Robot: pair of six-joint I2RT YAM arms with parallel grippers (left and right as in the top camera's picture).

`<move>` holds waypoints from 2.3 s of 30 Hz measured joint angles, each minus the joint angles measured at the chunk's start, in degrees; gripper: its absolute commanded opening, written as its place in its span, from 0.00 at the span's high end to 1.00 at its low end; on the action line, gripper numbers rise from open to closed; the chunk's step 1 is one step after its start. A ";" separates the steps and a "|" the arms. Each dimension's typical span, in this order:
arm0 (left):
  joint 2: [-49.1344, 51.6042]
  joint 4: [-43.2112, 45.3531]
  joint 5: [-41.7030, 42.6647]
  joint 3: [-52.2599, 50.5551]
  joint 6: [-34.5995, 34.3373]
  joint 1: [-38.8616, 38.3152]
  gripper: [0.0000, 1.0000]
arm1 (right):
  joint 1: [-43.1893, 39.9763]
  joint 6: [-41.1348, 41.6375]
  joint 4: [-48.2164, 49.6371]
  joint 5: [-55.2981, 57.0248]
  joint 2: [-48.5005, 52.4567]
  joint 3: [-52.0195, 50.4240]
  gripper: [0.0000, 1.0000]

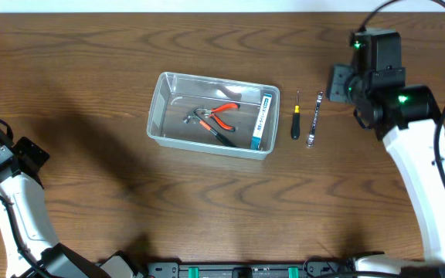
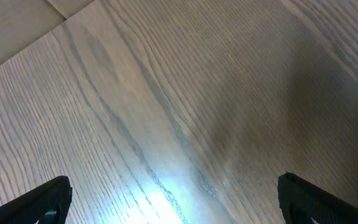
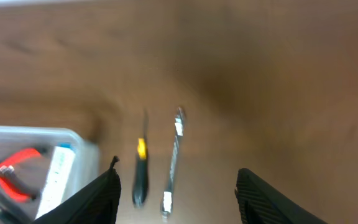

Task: Pack container
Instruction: 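Move right gripper to the silver wrench and grasp it, then carry the wrench over the container and release it inside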

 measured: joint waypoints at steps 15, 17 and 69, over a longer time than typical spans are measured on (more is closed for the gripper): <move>0.00 0.00 0.02 0.00 0.00 0.00 0.02 | -1.29 13.88 -1.60 -5.68 19.82 -4.61 0.46; 0.00 0.00 0.02 0.00 0.00 0.00 0.02 | -1.31 15.06 -0.39 -6.60 22.21 -4.61 0.46; 0.00 0.00 0.02 0.00 0.00 0.00 0.02 | -0.79 11.91 2.19 -10.29 25.14 -3.69 0.99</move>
